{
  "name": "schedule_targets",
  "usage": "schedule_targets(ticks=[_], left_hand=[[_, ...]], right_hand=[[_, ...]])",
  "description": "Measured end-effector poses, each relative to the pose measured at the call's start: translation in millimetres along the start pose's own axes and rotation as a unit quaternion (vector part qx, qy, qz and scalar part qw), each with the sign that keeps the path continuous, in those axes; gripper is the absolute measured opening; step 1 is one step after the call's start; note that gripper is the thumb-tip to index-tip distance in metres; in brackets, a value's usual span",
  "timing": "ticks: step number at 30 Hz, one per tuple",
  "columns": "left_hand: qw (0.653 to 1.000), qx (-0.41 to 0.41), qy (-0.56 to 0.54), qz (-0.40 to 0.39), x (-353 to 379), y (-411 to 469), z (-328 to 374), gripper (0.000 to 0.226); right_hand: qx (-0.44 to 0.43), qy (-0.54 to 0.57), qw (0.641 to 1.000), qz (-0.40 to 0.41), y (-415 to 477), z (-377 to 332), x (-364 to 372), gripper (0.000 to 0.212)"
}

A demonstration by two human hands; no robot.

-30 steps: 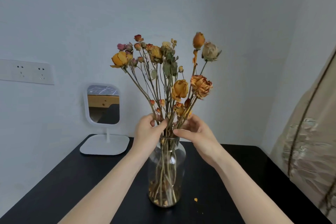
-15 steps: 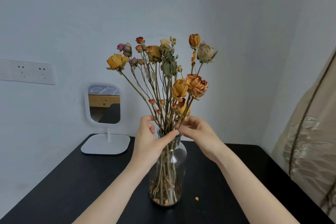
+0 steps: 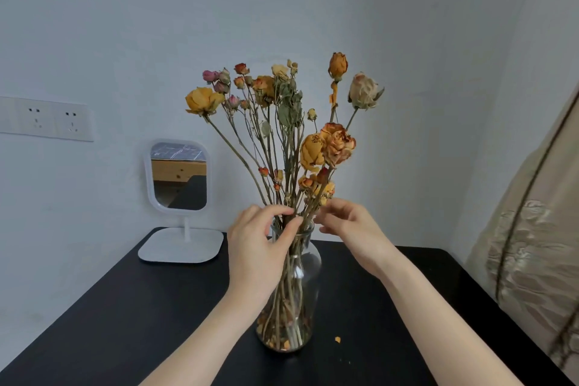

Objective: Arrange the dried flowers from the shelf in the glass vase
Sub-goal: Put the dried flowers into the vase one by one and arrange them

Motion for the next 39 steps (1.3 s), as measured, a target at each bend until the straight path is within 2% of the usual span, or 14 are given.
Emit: schedule_targets(ticks=[4, 13, 17, 20, 23, 28, 31, 36, 39], left_hand=[[1.000, -0.005, 0.007, 0.002, 3, 3, 1, 0.034], [1.000, -0.002, 0.008, 0.013, 1, 7, 6, 0.024], [1.000, -0.003, 0.004, 0.019, 0, 7, 6, 0.020], [1.000, 0.000, 0.001, 0.015, 1, 6, 6, 0.017], [1.000, 0.006, -0.007, -0.008, 4, 6, 7, 0.014], [1.000, 0.004, -0.020, -0.014, 3, 7, 5, 0.017], [0.999, -0.002, -0.031, -0.009, 2, 5, 3, 0.021], [0.999, 0.012, -0.041, -0.012, 3, 5, 6, 0.019], [0.999, 0.036, -0.028, -0.024, 7, 6, 12, 0.013]], right_hand=[[-0.015, 0.012, 1.000, 0.016, 2, -5, -5, 0.016], [-0.057, 0.050, 0.996, -0.036, 0, -5, -1, 0.017], [-0.060, 0.059, 0.996, -0.039, -1, -4, -2, 0.010], [-0.068, 0.055, 0.995, -0.040, -1, -5, 0, 0.019], [-0.072, 0.065, 0.995, -0.012, 1, -6, 0, 0.023], [-0.072, 0.073, 0.993, 0.061, 2, -9, -6, 0.009], [-0.071, 0.065, 0.993, 0.075, 1, -11, -7, 0.013], [-0.046, -0.007, 0.998, 0.030, -1, -10, -2, 0.014], [-0.042, 0.022, 0.998, 0.039, -7, -10, -7, 0.028]])
Point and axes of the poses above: each hand's wrist, its own y-axis towards the middle knuckle, its own x-axis out of the palm, z = x × y, the point moved 7 cm from there along y, towards the middle knuckle, and after that the axes turned 14 degrees about -y, right-handed, at the moved point
